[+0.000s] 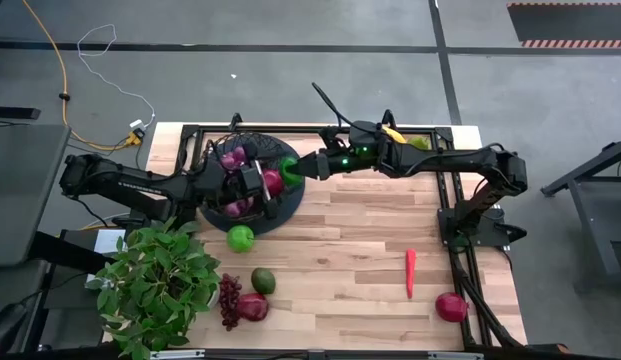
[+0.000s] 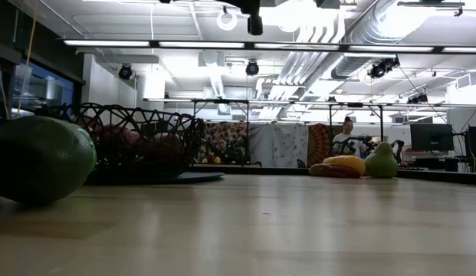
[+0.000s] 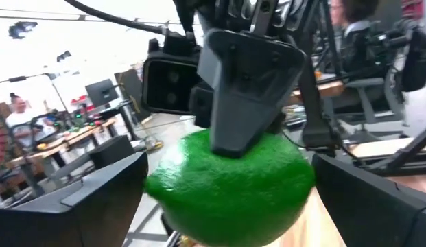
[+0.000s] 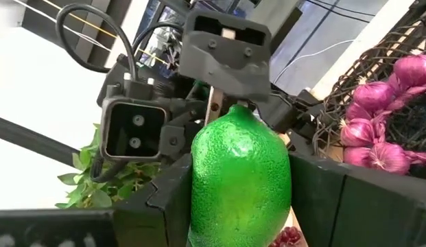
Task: Build produce basket
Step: Put the top lime into the wire basket
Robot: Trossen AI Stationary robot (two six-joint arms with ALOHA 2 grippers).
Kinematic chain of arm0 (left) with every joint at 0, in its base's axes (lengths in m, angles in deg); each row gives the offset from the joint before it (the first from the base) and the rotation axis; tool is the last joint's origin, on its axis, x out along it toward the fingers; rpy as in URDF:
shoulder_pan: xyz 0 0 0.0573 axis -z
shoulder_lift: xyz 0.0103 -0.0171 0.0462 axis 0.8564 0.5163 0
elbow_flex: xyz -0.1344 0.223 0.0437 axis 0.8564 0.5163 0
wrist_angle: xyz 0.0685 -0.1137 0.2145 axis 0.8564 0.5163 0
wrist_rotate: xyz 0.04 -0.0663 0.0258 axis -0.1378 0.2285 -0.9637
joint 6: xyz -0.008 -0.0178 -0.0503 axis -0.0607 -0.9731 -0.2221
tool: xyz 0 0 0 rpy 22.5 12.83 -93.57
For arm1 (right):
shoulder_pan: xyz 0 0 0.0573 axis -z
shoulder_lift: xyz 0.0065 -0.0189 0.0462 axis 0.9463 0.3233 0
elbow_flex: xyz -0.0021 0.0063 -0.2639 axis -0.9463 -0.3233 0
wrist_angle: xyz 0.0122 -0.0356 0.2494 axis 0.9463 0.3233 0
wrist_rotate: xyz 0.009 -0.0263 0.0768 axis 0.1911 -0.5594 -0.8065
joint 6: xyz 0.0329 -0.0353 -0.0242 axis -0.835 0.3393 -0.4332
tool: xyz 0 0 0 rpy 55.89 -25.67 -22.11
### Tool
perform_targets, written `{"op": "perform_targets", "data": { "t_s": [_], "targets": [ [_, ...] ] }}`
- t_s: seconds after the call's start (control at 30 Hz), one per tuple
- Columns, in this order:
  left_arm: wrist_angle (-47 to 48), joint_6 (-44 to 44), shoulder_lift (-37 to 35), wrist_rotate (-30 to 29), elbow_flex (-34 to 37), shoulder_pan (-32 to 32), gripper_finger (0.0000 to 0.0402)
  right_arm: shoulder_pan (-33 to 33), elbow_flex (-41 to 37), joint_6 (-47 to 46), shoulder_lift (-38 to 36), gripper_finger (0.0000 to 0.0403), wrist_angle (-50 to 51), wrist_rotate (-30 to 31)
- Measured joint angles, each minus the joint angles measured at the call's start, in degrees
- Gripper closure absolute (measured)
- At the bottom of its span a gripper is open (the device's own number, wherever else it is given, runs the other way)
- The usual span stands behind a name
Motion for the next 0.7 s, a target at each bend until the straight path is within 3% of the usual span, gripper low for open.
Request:
{"op": "perform_targets", "data": {
  "t_s": [0.3, 0.7],
  "targets": [
    [-0.3, -1.3, 2.0, 1.5, -0.1, 0.0, 0.0014, 0.0, 0.0, 0.1, 0.0, 0.0226, -0.2, 0.4],
    [-0.3, -3.2, 2.1, 0.9, 0.0, 0.0, 0.0131, 0.0, 0.0, 0.6, 0.0, 0.0226, -0.3, 0.1]
  ]
}}
